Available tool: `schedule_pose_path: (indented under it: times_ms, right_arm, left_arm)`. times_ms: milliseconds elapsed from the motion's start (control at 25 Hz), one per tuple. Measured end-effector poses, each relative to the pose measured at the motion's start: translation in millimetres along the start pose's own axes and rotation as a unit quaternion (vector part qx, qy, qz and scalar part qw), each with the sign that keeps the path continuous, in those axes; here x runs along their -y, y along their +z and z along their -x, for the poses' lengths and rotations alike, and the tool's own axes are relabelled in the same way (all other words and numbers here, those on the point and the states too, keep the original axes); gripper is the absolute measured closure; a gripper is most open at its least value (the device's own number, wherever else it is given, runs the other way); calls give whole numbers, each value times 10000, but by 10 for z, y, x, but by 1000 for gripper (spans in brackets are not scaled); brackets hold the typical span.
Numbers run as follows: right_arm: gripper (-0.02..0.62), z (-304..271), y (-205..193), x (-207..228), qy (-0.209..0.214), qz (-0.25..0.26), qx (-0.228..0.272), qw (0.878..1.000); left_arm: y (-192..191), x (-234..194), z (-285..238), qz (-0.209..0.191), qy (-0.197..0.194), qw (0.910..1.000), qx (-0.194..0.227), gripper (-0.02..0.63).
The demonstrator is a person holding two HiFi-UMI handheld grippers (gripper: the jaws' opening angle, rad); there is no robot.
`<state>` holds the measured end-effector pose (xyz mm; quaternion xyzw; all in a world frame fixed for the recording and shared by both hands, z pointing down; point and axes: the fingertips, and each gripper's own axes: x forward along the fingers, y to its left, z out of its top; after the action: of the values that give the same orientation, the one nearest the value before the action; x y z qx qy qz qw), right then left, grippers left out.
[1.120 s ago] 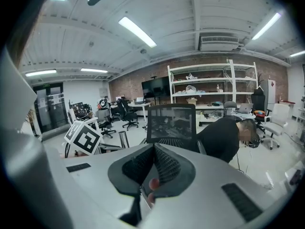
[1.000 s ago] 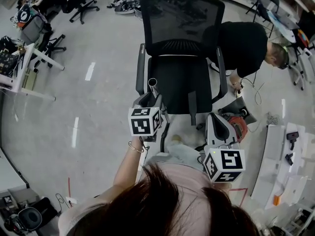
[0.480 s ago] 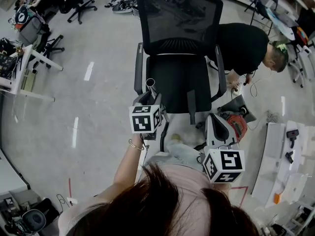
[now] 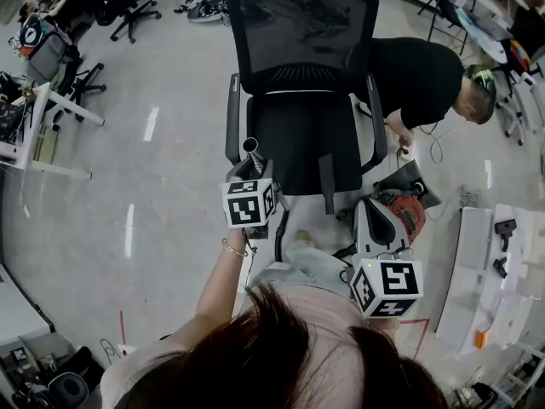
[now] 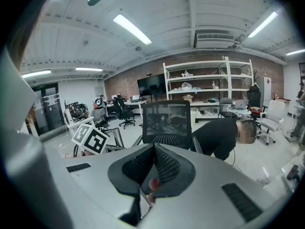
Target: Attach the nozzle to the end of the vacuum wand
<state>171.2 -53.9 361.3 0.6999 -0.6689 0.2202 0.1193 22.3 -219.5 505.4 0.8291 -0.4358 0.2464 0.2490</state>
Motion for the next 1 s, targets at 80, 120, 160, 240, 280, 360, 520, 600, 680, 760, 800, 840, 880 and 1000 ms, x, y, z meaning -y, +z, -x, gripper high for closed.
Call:
schedule_pose_path:
  times_ms: [80, 120, 160, 240, 280, 360, 520, 600, 680, 760, 800, 840, 880, 1000]
  right_arm:
    - [572, -12, -9, 37, 0, -6, -18, 10000]
    - [572, -20, -15, 59, 4, -10, -25, 10000]
    - [572, -31, -21, 79, 11, -15, -32, 10000]
    - [572, -54, -33, 107, 49, -21, -47, 10000]
    - [572, -65, -34, 113, 90, -11, -42, 9999]
    - [572, -85, -26, 113, 220, 74, -4, 9997]
    - [572, -145, -33, 139, 469, 232, 29, 9986]
    - [572, -171, -56, 169, 608, 162, 25, 9980]
    - [572, -198, -93, 233, 682, 133, -43, 9976]
    - [572, -222, -129, 316, 719, 175, -108, 9972]
    - [571, -233, -143, 363, 734, 191, -127, 9970]
    - [571, -245, -156, 416, 747, 188, -137, 9969]
    - [572, -261, -170, 474, 759, 165, -141, 9969]
    - [572, -336, -252, 641, 842, -3, -163, 9963]
  left_arm:
    - [-2, 3, -36, -4, 52, 10000, 18, 460]
    - [-1, 5, -57, 1, 77, 10000, 25, 460]
    - [0, 6, -77, 3, 104, 9999, 32, 460]
    - [1, -1, -112, -17, 176, 9998, 50, 459]
    - [2, -8, -125, -48, 234, 9997, 70, 460]
    - [12, -19, -144, -143, 385, 9990, 146, 460]
    - [28, 9, -154, -219, 526, 9979, 302, 459]
    - [26, 25, -153, -231, 558, 9976, 352, 453]
    - [22, 50, -159, -236, 584, 9973, 384, 453]
    - [12, 76, -157, -238, 614, 9969, 421, 453]
    - [8, 89, -152, -241, 630, 9967, 441, 453]
    - [8, 105, -148, -245, 641, 9966, 459, 453]
    - [11, 123, -148, -253, 646, 9965, 472, 453]
    - [15, 175, -166, -284, 651, 9963, 485, 453]
